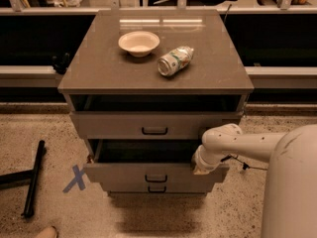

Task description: Open middle drawer

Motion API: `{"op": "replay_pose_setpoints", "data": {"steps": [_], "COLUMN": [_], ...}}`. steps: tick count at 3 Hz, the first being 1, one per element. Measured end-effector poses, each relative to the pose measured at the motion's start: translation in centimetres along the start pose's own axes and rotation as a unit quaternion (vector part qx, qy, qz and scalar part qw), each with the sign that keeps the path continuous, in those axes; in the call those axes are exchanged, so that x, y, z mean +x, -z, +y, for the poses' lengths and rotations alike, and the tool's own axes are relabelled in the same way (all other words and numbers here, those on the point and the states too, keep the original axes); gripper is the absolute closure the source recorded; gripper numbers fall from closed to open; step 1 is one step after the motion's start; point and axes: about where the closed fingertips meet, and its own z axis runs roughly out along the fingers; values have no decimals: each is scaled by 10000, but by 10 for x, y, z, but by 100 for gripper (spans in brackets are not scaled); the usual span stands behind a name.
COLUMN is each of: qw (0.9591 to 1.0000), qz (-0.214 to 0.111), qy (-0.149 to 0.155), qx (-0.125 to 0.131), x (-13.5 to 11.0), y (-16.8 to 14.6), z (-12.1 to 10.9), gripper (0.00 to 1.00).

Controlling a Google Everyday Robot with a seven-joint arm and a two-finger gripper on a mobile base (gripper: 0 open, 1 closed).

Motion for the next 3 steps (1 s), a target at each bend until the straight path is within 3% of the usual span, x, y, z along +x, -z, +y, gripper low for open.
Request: {"op": "replay_pose_setpoints", "data": {"steps": [1, 2, 3], "qw": [10000, 10000, 10000], "qz": [0, 0, 0], "qy": [0, 0, 0], "qx": [0, 0, 0], "x": [-1, -2, -2], "y": [6, 12, 12], "z": [-1, -1, -1], "gripper": [95, 0, 0]}}
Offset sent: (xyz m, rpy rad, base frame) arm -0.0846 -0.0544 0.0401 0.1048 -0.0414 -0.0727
